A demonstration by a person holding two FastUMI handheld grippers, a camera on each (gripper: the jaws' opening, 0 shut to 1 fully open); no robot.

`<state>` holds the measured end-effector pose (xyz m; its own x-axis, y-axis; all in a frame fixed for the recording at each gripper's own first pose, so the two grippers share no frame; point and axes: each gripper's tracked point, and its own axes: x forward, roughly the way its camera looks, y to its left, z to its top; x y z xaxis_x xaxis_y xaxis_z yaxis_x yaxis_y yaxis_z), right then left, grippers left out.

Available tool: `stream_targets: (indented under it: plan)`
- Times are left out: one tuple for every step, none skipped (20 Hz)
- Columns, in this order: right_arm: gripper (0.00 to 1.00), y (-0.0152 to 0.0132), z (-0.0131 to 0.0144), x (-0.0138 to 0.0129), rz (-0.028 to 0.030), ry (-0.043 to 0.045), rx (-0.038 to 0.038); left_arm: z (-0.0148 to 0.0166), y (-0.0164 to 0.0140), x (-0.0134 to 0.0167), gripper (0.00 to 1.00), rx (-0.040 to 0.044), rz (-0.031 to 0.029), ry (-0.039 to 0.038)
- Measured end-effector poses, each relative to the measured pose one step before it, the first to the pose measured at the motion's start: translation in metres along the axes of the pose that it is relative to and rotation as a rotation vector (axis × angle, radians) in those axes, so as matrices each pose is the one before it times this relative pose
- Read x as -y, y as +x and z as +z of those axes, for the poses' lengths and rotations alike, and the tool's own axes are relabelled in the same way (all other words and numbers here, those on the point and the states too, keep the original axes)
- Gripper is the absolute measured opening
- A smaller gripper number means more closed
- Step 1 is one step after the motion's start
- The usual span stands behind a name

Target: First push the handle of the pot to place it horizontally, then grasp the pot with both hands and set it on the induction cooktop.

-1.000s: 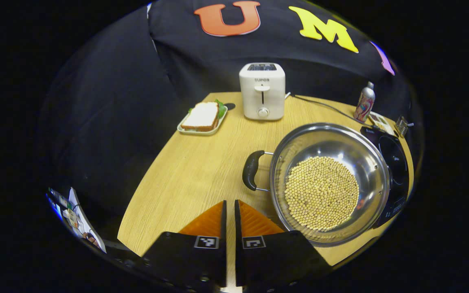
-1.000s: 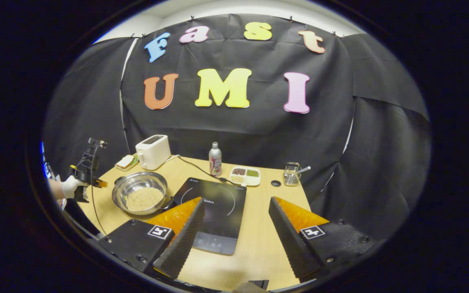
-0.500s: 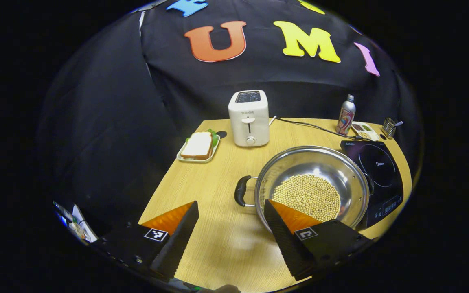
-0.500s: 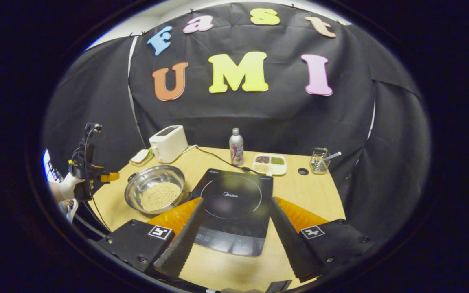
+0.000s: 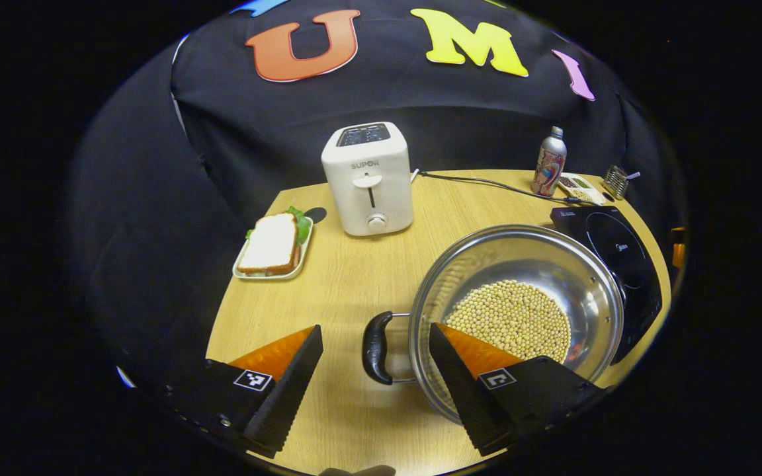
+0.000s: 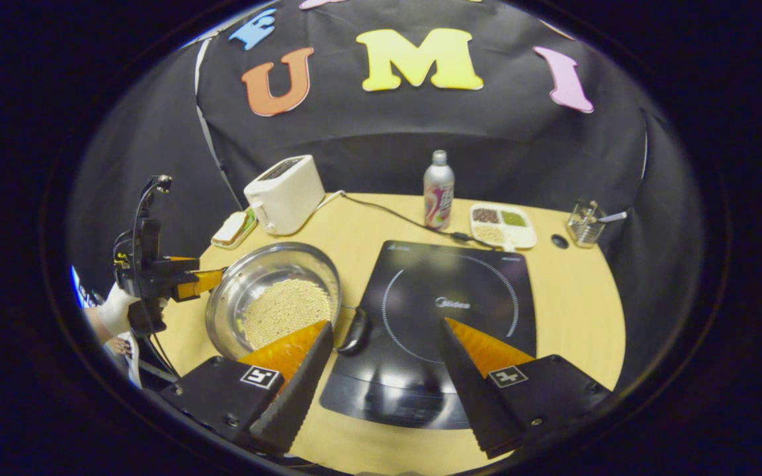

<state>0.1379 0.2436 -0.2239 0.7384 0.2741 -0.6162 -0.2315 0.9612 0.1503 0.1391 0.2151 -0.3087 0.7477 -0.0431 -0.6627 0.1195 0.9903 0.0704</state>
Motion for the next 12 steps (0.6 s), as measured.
stream_targets:
  plan:
    - [0.97, 0.01207, -0.0033, -0.00666, 0.00423, 0.00262, -0.02358, -0.00064, 0.00538, 0.00248, 1.0, -0.00796, -0.00704, 0.00541]
    - [0.97, 0.01112, -0.00465, -0.00612, 0.00006, -0.00215, -0.02557, -0.00034, 0.00419, 0.0032, 0.97, -0.01146, -0.0106, -0.00112]
    - [1.0, 0.01158, -0.00418, -0.00631, 0.00031, -0.00016, -0.02, -0.00077, 0.00286, 0.00269, 0.97, -0.01198, -0.00715, 0.00072]
    - [0.96, 0.01209, -0.00173, -0.00361, -0.00632, 0.00364, -0.02734, -0.00219, 0.00518, 0.00051, 0.97, -0.01539, -0.00348, 0.00386]
    - [0.96, 0.00944, -0.00354, -0.0018, -0.00222, 0.00873, -0.02348, -0.0011, 0.00445, 0.00162, 0.97, -0.00751, -0.00083, 0.00288]
    - [0.99, 0.00857, -0.00021, -0.0033, 0.00013, 0.00959, -0.01571, -0.00154, 0.00406, 0.00023, 0.97, -0.01024, -0.00081, 0.00069]
    - [0.98, 0.00891, -0.00133, 0.00197, -0.02072, -0.00555, -0.0186, -0.00338, 0.00314, 0.0007, 0.97, -0.01102, -0.00312, 0.00082]
    - [0.97, 0.00639, -0.00174, 0.00176, -0.01484, 0.00173, -0.01571, -0.00352, 0.00454, -0.00003, 0.97, -0.01813, -0.00144, 0.00044]
    - [0.92, 0.00521, -0.00289, -0.00335, -0.00512, 0.01721, -0.02522, -0.00368, 0.00422, -0.00166, 0.97, -0.01838, 0.00249, 0.00062]
    - [0.97, 0.00384, -0.0036, -0.00319, -0.00391, 0.00585, -0.01816, -0.0031, 0.00183, -0.00317, 0.97, -0.01279, 0.00069, 0.00034]
    - [0.96, 0.00412, -0.00182, 0.00104, -0.00972, -0.0006, -0.01212, -0.00169, 0.00284, -0.00146, 0.97, -0.01169, -0.00029, -0.0007]
    - [0.95, 0.00372, -0.00045, -0.0014, 0.00025, 0.00115, -0.0115, -0.00188, 0.00041, -0.00068, 0.97, -0.01013, -0.00092, -0.00139]
